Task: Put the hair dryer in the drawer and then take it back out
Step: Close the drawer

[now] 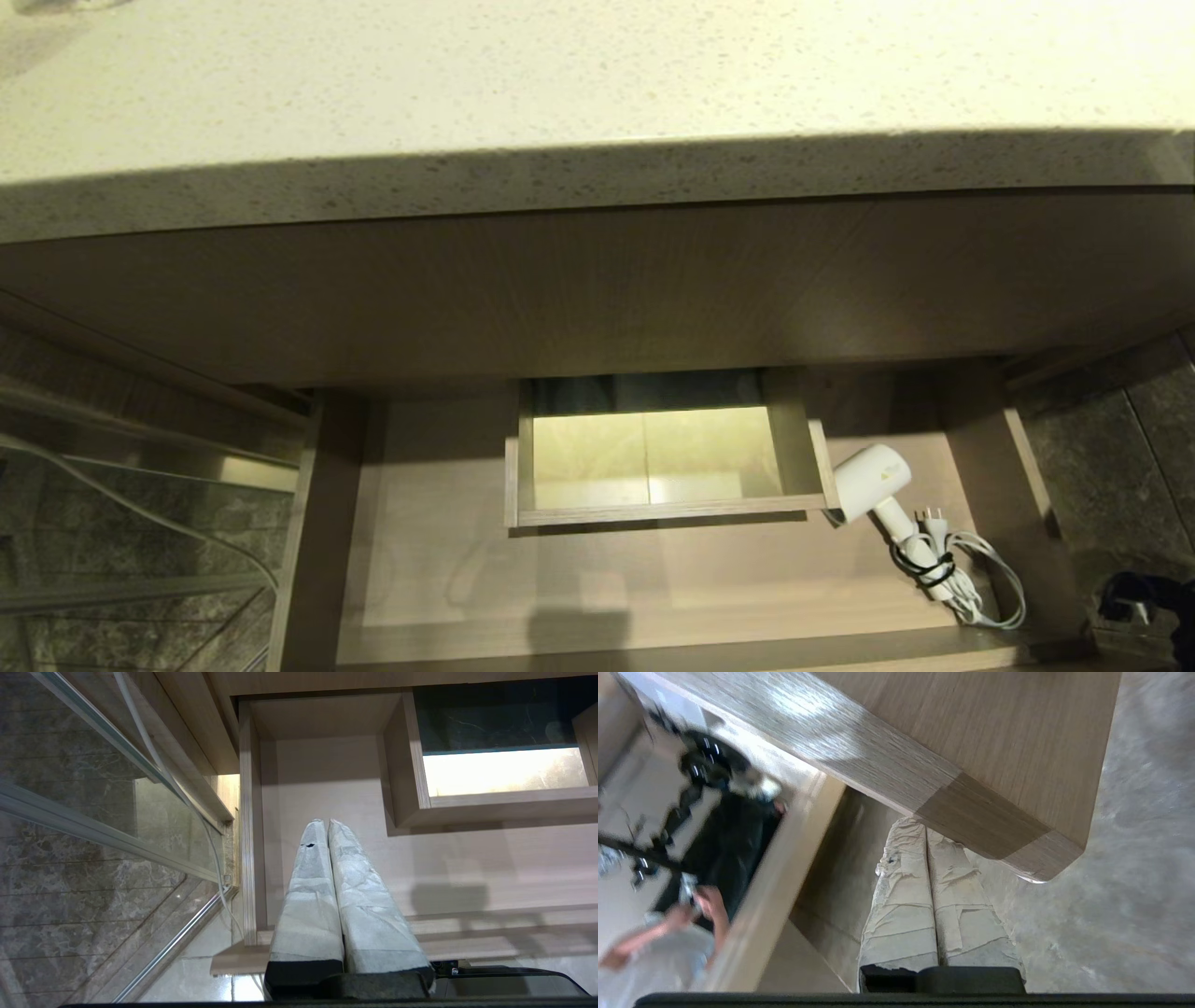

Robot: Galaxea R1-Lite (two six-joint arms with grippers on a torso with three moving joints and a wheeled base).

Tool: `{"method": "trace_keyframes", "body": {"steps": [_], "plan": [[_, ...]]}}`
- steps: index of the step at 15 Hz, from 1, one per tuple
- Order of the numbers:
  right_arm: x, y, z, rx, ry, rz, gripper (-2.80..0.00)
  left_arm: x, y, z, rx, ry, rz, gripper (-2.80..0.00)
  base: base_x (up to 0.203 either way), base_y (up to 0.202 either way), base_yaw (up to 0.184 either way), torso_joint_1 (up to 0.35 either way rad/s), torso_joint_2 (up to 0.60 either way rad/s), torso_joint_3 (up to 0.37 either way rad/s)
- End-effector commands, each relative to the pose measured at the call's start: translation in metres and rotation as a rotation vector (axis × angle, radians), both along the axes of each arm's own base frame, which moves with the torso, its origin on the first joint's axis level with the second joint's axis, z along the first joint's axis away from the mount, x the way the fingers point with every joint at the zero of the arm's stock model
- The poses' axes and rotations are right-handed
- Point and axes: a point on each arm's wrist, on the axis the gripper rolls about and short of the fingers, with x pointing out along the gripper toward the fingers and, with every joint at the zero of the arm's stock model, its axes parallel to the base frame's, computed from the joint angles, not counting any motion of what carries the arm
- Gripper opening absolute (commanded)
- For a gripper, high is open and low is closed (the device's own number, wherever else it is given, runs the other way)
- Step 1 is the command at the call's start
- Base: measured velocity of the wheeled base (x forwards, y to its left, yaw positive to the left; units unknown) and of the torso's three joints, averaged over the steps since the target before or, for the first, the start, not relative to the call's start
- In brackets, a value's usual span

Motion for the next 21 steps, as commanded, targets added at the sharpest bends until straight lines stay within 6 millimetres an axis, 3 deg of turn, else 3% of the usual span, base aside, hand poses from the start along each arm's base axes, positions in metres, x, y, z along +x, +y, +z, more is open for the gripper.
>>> {"method": "trace_keyframes", "body": {"steps": [1, 7, 12, 15, 21], "plan": [[0.004, -0.002, 0.009, -0.021, -0.078, -0.010, -2.80, 0.000, 0.000, 0.000, -0.001, 0.000, 0.000, -2.80, 0.000, 0.000, 0.000, 0.000, 0.00, 0.000], [0.021, -0.011, 0.031, -0.104, -0.335, -0.050, -2.80, 0.000, 0.000, 0.000, -0.001, 0.000, 0.000, -2.80, 0.000, 0.000, 0.000, 0.000, 0.00, 0.000], [0.054, -0.002, 0.052, -0.162, -0.594, -0.119, -2.80, 0.000, 0.000, 0.000, -0.001, 0.000, 0.000, -2.80, 0.000, 0.000, 0.000, 0.000, 0.00, 0.000], [0.075, -0.002, 0.075, -0.212, -0.764, -0.109, -2.80, 0.000, 0.000, 0.000, -0.001, 0.000, 0.000, -2.80, 0.000, 0.000, 0.000, 0.000, 0.00, 0.000], [0.065, 0.001, 0.107, -0.227, -0.865, -0.078, -2.80, 0.000, 0.000, 0.000, -0.001, 0.000, 0.000, -2.80, 0.000, 0.000, 0.000, 0.000, 0.00, 0.000]]}}
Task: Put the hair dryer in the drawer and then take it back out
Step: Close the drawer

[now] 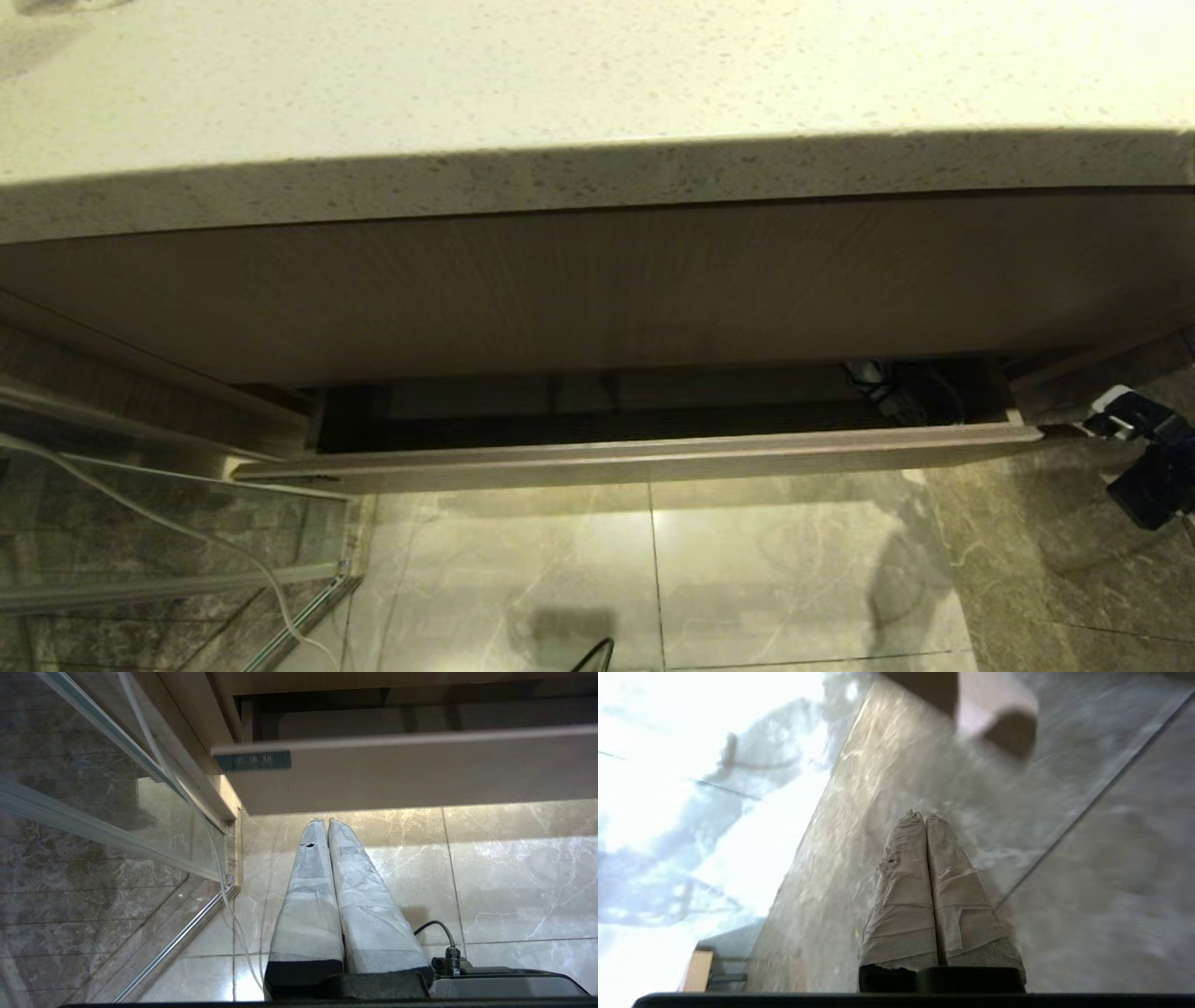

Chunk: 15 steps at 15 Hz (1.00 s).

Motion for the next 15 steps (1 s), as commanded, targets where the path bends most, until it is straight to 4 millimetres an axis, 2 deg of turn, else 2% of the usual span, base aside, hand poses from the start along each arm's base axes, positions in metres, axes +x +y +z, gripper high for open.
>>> {"method": "trace_keyframes", "body": {"steps": [1, 5, 8, 11, 15], "plan": [[-0.010, 0.005, 0.018, -0.021, -0.042, 0.047, -2.80, 0.000, 0.000, 0.000, 0.000, 0.000, 0.000, -2.80, 0.000, 0.000, 0.000, 0.000, 0.00, 0.000], [-0.048, 0.027, 0.007, -0.063, 0.012, 0.285, -2.80, 0.000, 0.000, 0.000, 0.000, 0.000, 0.000, -2.80, 0.000, 0.000, 0.000, 0.000, 0.00, 0.000], [-0.062, 0.039, -0.002, -0.112, -0.058, 0.356, -2.80, 0.000, 0.000, 0.000, 0.000, 0.000, 0.000, -2.80, 0.000, 0.000, 0.000, 0.000, 0.00, 0.000], [-0.061, 0.041, -0.016, -0.111, -0.165, 0.443, -2.80, 0.000, 0.000, 0.000, 0.000, 0.000, 0.000, -2.80, 0.000, 0.000, 0.000, 0.000, 0.00, 0.000], [-0.042, 0.028, -0.028, -0.185, -0.257, 0.456, -2.80, 0.000, 0.000, 0.000, 0.000, 0.000, 0.000, -2.80, 0.000, 0.000, 0.000, 0.000, 0.00, 0.000]]}}
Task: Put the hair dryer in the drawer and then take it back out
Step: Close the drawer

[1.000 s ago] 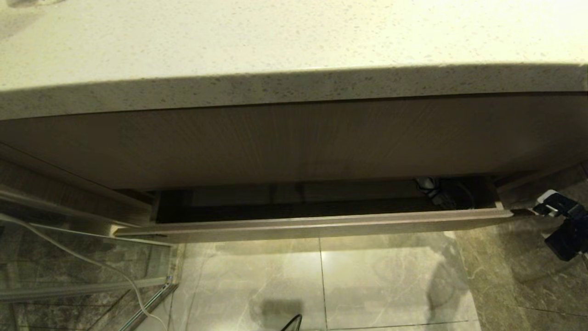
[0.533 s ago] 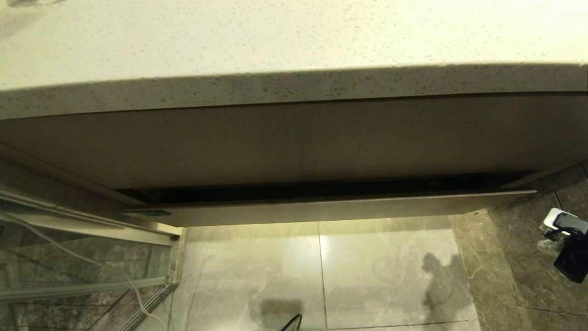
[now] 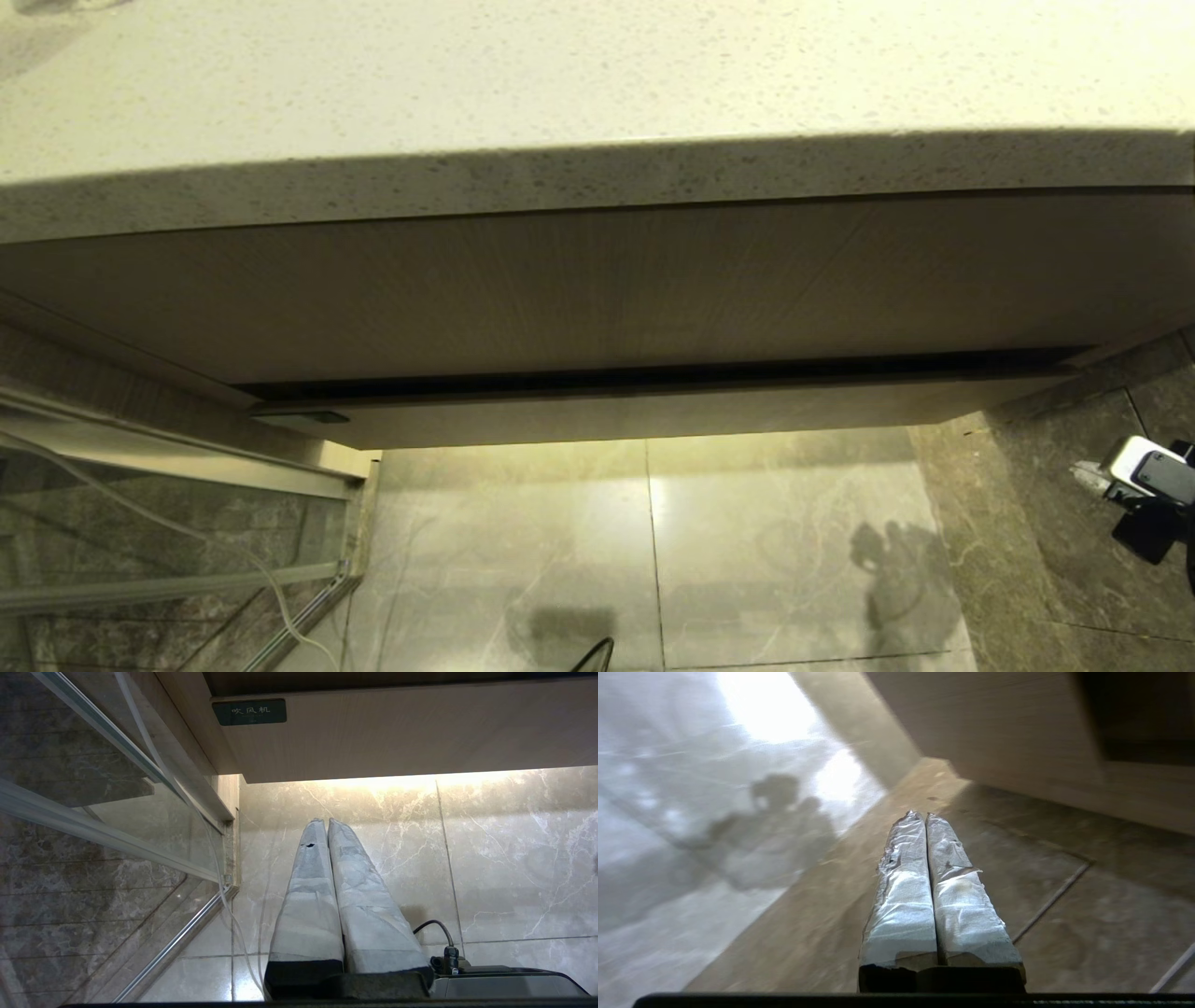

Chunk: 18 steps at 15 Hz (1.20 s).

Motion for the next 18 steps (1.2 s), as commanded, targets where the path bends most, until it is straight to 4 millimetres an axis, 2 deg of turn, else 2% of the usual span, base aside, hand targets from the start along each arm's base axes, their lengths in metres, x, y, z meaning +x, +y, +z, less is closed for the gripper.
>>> {"method": "trace_keyframes", "body": {"steps": [1, 2, 5, 8, 13, 16, 18], "plan": [[0.015, -0.011, -0.017, -0.029, -0.018, -0.019, -2.80, 0.000, 0.000, 0.000, -0.001, 0.000, 0.000, -2.80, 0.000, 0.000, 0.000, 0.000, 0.00, 0.000], [0.023, -0.014, -0.024, -0.044, -0.023, -0.039, -2.80, 0.000, 0.000, 0.000, -0.001, 0.000, 0.000, -2.80, 0.000, 0.000, 0.000, 0.000, 0.00, 0.000], [0.056, -0.026, -0.026, -0.091, -0.082, -0.105, -2.80, 0.000, 0.000, 0.000, 0.000, 0.000, 0.000, -2.80, 0.000, 0.000, 0.000, 0.000, 0.00, 0.000], [0.067, -0.030, -0.025, -0.088, -0.115, -0.154, -2.80, 0.000, 0.000, 0.000, -0.001, 0.000, 0.000, -2.80, 0.000, 0.000, 0.000, 0.000, 0.00, 0.000], [0.071, -0.031, -0.014, -0.059, -0.153, -0.170, -2.80, 0.000, 0.000, 0.000, -0.001, 0.000, 0.000, -2.80, 0.000, 0.000, 0.000, 0.000, 0.00, 0.000], [0.089, -0.036, -0.005, -0.074, -0.223, -0.180, -2.80, 0.000, 0.000, 0.000, 0.001, 0.000, 0.000, -2.80, 0.000, 0.000, 0.000, 0.000, 0.00, 0.000], [0.097, -0.031, 0.000, -0.065, -0.244, -0.220, -2.80, 0.000, 0.000, 0.000, -0.001, 0.000, 0.000, -2.80, 0.000, 0.000, 0.000, 0.000, 0.00, 0.000]]}}
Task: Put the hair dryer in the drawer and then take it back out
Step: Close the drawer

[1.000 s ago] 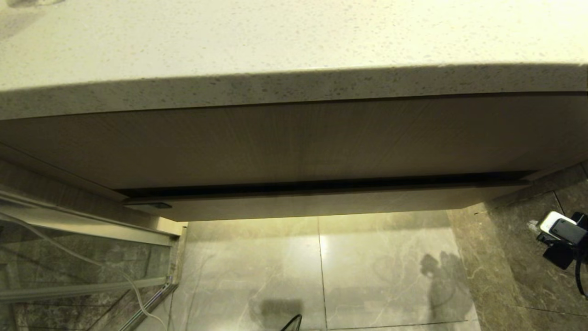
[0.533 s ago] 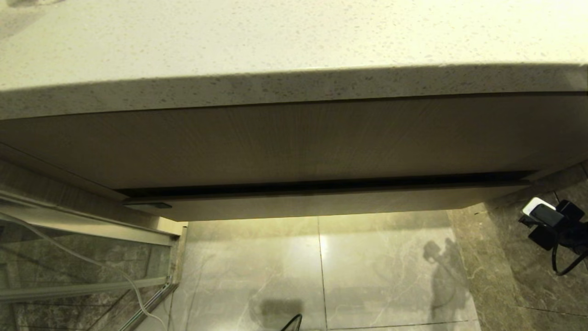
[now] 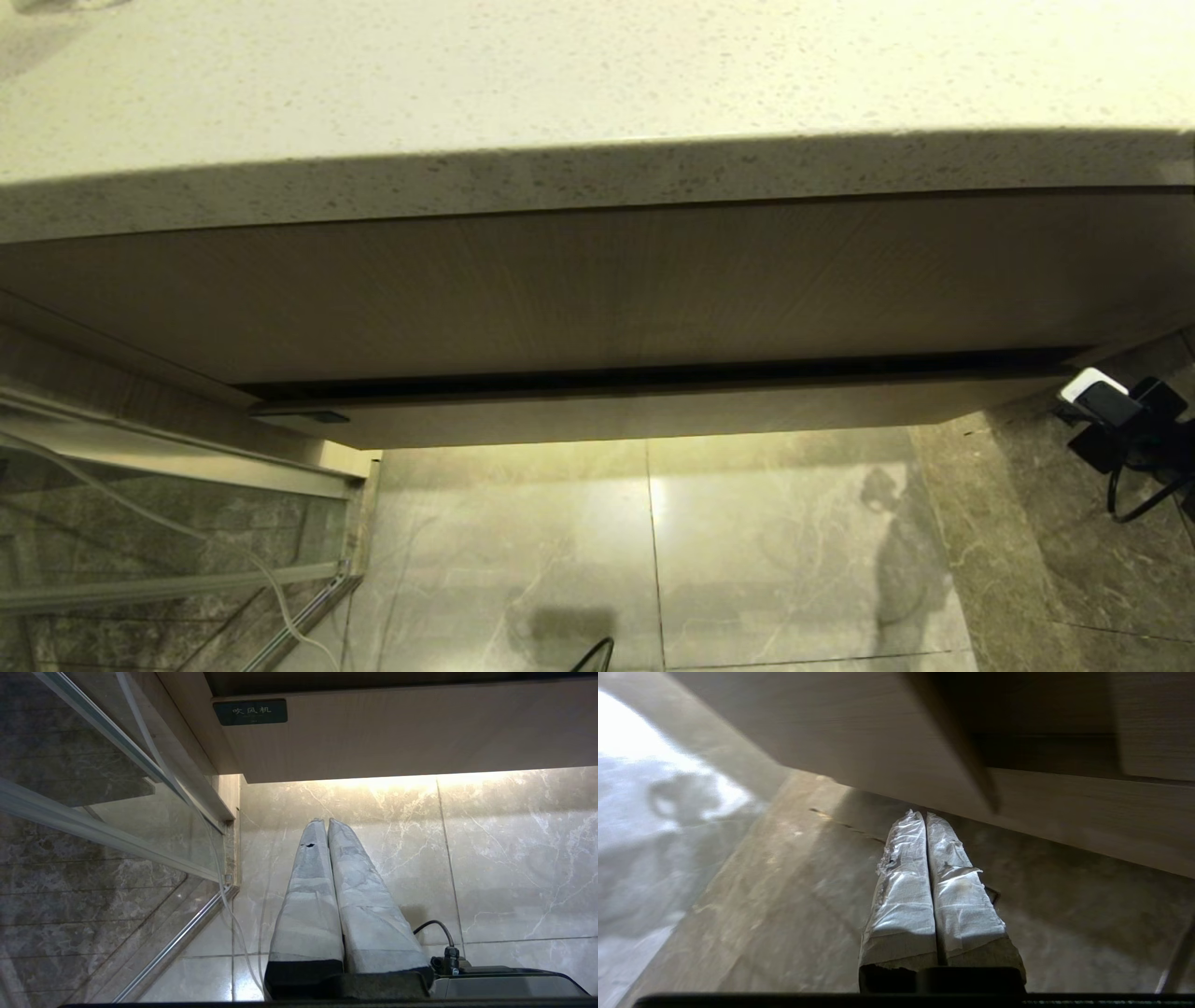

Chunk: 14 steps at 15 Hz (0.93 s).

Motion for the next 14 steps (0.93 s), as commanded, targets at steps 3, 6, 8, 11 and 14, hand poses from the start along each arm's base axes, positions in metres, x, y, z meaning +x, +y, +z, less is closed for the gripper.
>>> {"method": "trace_keyframes", "body": {"steps": [3, 6, 8, 11, 14], "plan": [[0.009, 0.008, 0.002, 0.011, -0.033, 0.001, -2.80, 0.000, 0.000, 0.000, 0.000, 0.000, 0.000, -2.80, 0.000, 0.000, 0.000, 0.000, 0.00, 0.000], [0.010, 0.007, 0.006, -0.003, -0.045, 0.003, -2.80, 0.000, 0.000, 0.000, 0.000, 0.000, 0.000, -2.80, 0.000, 0.000, 0.000, 0.000, 0.00, 0.000], [0.010, 0.007, 0.015, -0.017, -0.063, 0.005, -2.80, 0.000, 0.000, 0.000, 0.000, 0.000, 0.000, -2.80, 0.000, 0.000, 0.000, 0.000, 0.00, 0.000], [0.005, 0.010, 0.025, -0.030, -0.083, 0.012, -2.80, 0.000, 0.000, 0.000, 0.000, 0.000, 0.000, -2.80, 0.000, 0.000, 0.000, 0.000, 0.00, 0.000], [0.001, 0.011, 0.040, -0.089, -0.104, 0.012, -2.80, 0.000, 0.000, 0.000, 0.001, 0.000, 0.000, -2.80, 0.000, 0.000, 0.000, 0.000, 0.00, 0.000]]}}
